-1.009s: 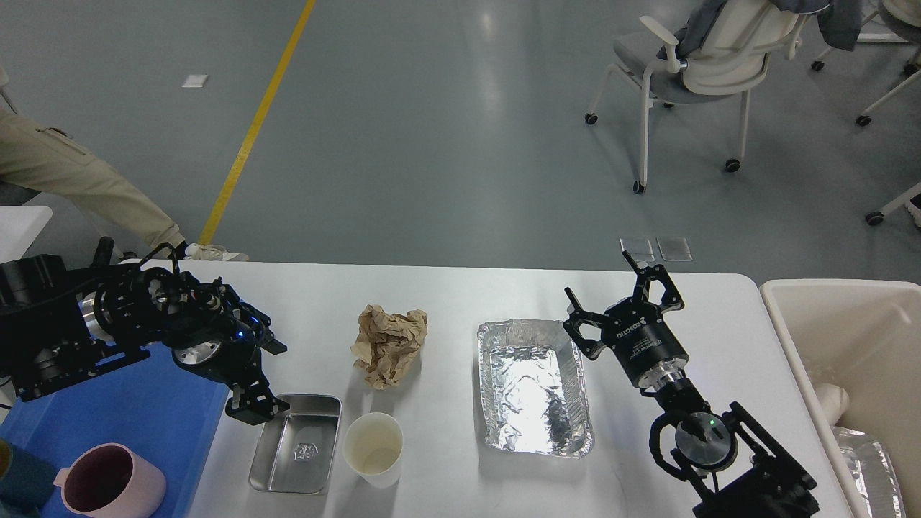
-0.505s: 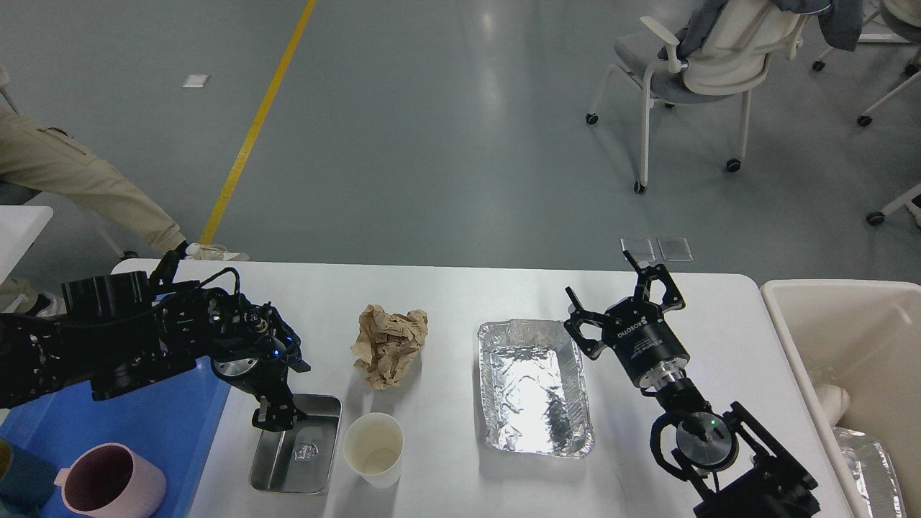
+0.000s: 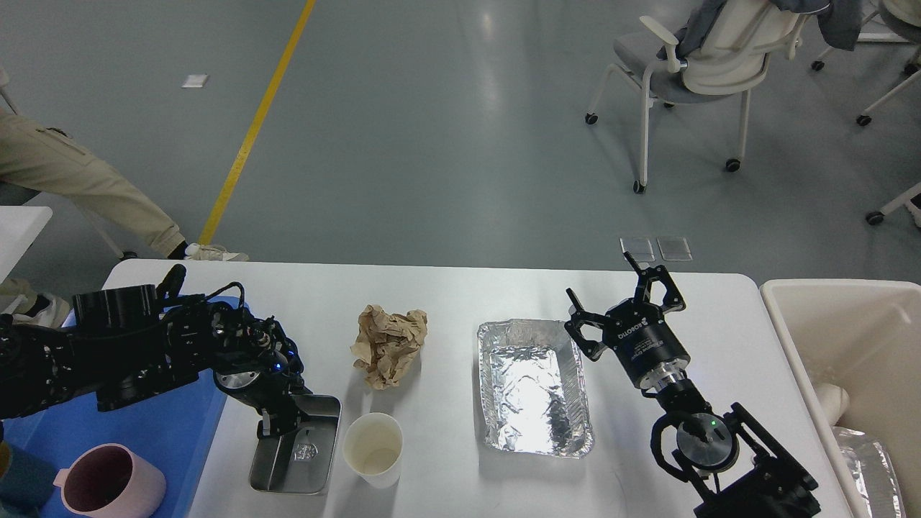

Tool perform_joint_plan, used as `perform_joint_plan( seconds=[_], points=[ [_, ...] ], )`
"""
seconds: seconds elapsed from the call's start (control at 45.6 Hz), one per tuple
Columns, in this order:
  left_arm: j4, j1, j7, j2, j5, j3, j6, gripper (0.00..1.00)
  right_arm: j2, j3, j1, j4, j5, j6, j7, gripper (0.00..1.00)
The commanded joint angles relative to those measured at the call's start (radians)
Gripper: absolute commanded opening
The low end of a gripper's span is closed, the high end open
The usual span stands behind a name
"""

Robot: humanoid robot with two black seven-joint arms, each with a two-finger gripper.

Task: Tidy desktop
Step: 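Reach the left gripper to the small steel tray and grasp its edge, then lift the steel tray and carry it over the blue tray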

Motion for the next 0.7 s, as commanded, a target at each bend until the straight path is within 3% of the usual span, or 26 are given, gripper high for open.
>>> perform_joint_plan(
  seconds=[0.0, 0.11, 0.68],
  points=[
    [0.0, 0.003, 0.0, 0.002, 0.001, 0.0, 0.002, 0.07, 0.003, -0.001, 0.0, 0.0, 0.0, 0.0, 0.0, 1.0],
    [0.0, 0.003, -0.001, 0.007, 0.0, 0.0, 0.005, 0.01, 0.003, -0.001, 0.0, -0.002, 0.0, 0.0, 0.0, 1.0],
    [-0.002, 0.004, -0.017, 0.054, -0.126, -0.021, 0.049, 0.0, 0.004, -0.001, 0.002, 0.0, 0.0, -0.003, 0.0, 1.0]
  ],
)
